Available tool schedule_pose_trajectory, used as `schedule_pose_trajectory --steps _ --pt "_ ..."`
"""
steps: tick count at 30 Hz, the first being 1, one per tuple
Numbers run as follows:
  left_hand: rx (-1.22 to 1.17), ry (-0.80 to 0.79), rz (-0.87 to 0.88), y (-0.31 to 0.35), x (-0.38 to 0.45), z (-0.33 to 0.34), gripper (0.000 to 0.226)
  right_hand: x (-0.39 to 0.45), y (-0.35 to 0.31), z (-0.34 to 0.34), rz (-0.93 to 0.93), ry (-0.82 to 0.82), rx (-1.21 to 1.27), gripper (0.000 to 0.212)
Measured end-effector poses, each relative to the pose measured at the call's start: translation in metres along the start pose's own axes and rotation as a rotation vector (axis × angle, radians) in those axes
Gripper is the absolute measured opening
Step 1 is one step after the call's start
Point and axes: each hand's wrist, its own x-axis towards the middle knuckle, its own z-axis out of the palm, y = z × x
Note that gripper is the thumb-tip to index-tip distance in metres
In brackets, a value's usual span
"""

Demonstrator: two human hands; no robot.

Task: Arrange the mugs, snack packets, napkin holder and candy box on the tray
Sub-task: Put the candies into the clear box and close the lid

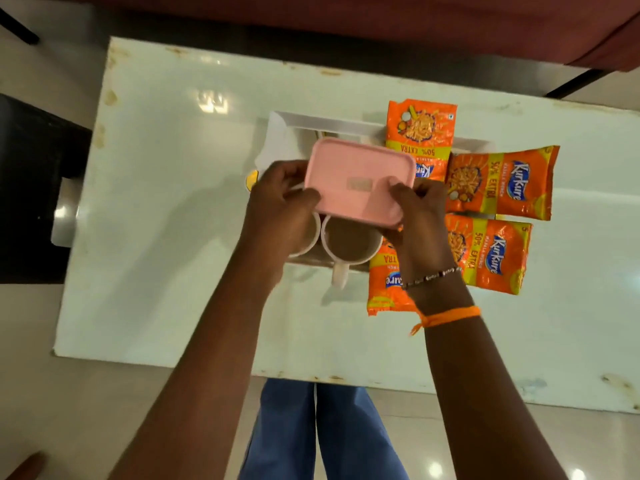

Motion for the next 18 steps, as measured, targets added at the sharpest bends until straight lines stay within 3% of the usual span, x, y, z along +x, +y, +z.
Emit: schedule_pose_trajectory --steps 4,8,12,18 --pt "0.077 -0.005 0.048 0.019 0.051 -0.008 0.032 0.045 -0.019 0.016 -0.074 -0.029 -0.09 0.014" --pt "0.221 -0.02 0.065 0.016 0.091 -0.002 0.036 0.082 -0.019 0.034 -0.091 -0.034 -0.296 0.024" --pt "0.293 -0.052 0.012 -0.001 0.116 0.003 0.04 0.108 -0.003 0.04 -0.061 -0.029 -0.438 0.019" --pt "0.344 -0.091 0.028 -0.018 0.128 0.0 0.039 0.116 0.017 0.044 0.001 -0.026 -0.445 0.023"
